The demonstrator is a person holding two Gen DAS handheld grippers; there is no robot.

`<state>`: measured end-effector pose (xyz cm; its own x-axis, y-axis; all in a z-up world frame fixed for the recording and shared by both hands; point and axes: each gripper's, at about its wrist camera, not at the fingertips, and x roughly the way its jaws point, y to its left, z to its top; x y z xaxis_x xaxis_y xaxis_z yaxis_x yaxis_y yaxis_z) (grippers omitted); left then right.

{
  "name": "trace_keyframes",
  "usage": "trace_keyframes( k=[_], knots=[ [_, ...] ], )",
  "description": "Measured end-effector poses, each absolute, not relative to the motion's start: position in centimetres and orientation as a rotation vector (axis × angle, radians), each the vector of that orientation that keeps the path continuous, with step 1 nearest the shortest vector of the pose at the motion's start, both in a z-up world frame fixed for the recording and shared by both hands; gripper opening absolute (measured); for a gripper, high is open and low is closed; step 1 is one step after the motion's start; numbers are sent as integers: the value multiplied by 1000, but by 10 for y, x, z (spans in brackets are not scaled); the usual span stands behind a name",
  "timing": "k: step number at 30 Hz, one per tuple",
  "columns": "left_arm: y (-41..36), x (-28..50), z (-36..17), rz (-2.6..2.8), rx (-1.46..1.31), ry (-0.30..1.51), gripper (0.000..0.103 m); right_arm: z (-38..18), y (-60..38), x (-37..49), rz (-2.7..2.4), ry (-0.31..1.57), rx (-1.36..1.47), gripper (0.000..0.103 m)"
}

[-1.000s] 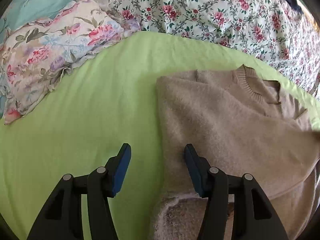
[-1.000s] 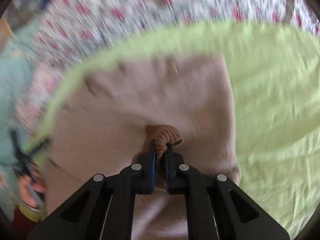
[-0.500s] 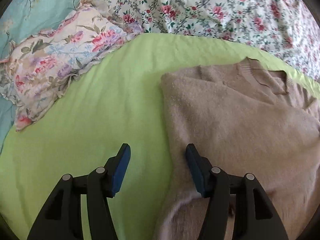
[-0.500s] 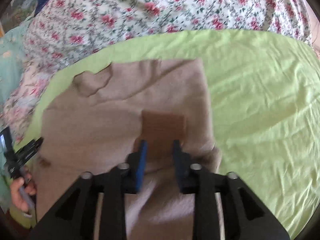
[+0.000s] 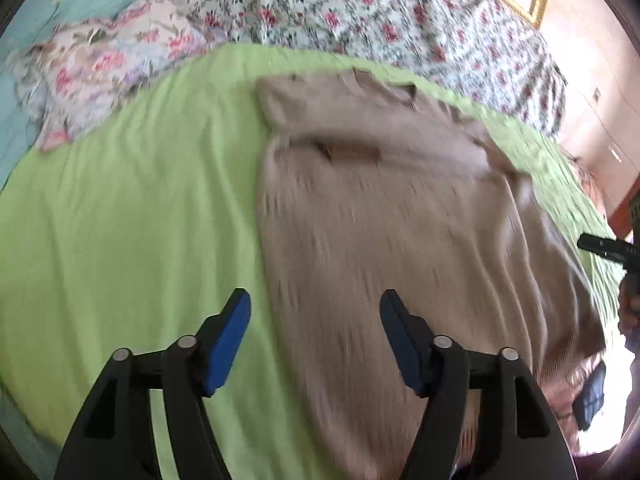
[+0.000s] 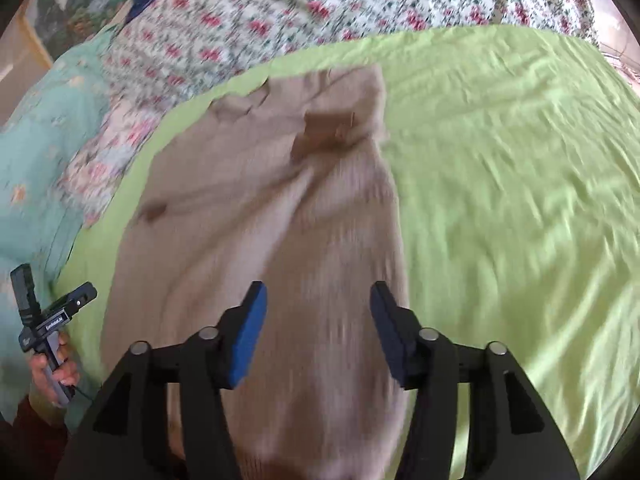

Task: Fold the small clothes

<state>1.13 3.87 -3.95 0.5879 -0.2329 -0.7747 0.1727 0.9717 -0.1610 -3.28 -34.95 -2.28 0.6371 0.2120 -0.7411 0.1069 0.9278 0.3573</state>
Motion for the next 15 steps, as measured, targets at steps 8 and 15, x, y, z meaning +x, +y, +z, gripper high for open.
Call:
trace_keyframes(
  k=[8, 15],
  knots=[
    [33, -51, -79, -316, -175, 1050, 73, -46, -369, -107, 95, 940, 440, 59],
    [10, -58, -89, -534, -247, 1054, 73, -69, -368, -125, 247, 966, 524, 59]
  ],
)
